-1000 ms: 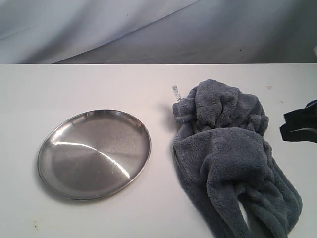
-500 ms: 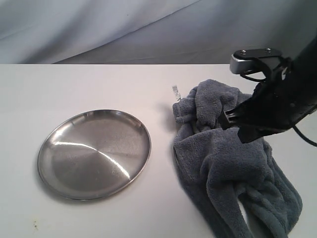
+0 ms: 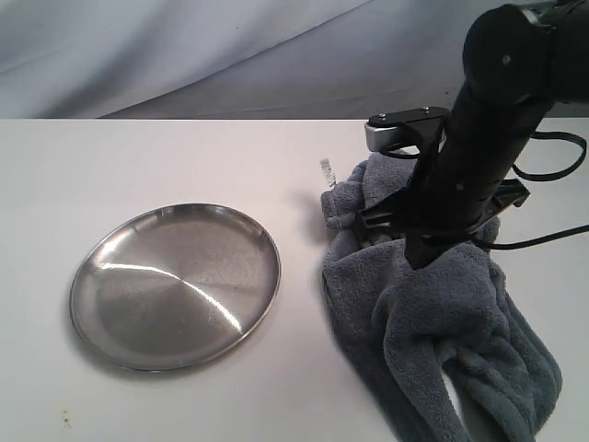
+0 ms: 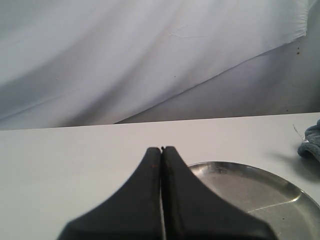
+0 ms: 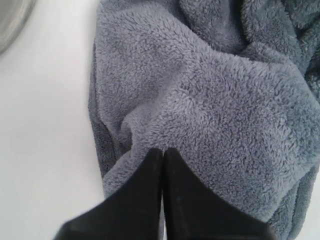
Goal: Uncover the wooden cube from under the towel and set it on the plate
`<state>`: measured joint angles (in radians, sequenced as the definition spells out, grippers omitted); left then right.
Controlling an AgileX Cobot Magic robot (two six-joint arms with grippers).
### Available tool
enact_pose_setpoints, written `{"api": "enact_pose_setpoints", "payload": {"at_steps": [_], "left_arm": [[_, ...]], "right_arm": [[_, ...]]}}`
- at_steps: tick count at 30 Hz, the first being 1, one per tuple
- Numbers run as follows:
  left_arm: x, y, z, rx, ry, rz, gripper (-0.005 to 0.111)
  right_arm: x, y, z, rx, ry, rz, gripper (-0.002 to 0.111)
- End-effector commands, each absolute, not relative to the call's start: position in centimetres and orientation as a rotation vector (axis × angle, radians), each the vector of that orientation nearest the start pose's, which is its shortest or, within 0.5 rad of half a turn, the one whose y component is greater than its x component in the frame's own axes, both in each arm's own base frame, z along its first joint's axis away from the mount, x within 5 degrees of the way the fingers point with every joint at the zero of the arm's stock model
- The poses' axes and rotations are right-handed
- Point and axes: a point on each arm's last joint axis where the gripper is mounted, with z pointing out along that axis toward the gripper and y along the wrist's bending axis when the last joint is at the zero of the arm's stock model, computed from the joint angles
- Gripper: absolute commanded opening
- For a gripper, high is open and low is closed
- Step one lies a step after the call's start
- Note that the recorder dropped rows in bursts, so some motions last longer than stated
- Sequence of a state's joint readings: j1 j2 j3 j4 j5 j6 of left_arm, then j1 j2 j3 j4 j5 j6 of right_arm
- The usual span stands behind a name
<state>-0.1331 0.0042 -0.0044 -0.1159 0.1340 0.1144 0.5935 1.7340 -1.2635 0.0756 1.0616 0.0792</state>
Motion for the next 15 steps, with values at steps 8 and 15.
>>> {"api": "enact_pose_setpoints", "payload": {"at_steps": [8, 15], "left_arm": [[5.56, -0.92, 20.13, 0.12, 1.612, -0.123, 0.0], [5.56, -0.92, 20.13, 0.12, 1.612, -0.123, 0.0]], "right_arm": [[27.46, 19.14, 23.37, -0.696, 2.972, 0.112, 0.066], [27.89, 18.59, 23.38, -0.646, 2.953, 0.008, 0.069]]}}
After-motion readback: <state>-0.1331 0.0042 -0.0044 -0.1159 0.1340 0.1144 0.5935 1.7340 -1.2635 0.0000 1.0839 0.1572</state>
